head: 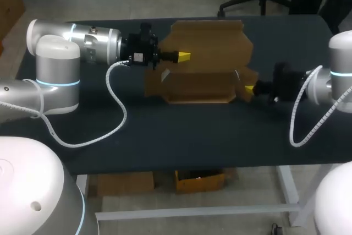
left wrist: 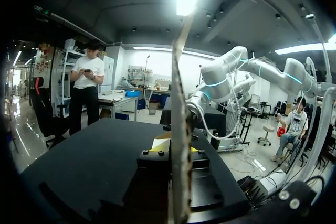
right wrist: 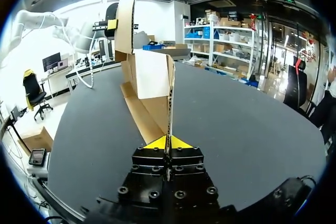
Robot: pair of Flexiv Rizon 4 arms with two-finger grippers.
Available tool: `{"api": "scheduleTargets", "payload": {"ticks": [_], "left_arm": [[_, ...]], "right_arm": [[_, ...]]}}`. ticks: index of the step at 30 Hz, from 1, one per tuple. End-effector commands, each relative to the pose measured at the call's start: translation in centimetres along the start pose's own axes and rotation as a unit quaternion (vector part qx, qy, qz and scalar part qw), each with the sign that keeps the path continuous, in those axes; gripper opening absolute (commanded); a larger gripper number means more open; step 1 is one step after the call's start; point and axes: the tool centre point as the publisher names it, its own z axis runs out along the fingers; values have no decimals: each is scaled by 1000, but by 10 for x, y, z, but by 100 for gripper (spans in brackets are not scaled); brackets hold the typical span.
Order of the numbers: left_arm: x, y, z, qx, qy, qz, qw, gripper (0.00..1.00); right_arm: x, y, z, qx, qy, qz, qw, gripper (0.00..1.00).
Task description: Assemble the packaging by folding the flat box into shape, placing the metal phone stand inside, and closing the box properly
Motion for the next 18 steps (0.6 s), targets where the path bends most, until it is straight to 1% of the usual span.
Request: {"api": "scheduleTargets", "payload": {"ticks": [1, 8, 18], "left_arm": [[0, 2, 3, 0, 1, 0, 1000, 0], [0, 2, 3, 0, 1, 0, 1000, 0], [0, 2, 3, 0, 1, 0, 1000, 0]], "right_arm": [[7, 2, 5, 3, -11, 4, 1000, 0], [8, 1, 5, 7, -38, 19, 999, 0], [11, 4, 8, 5, -60, 30, 998, 0]]}}
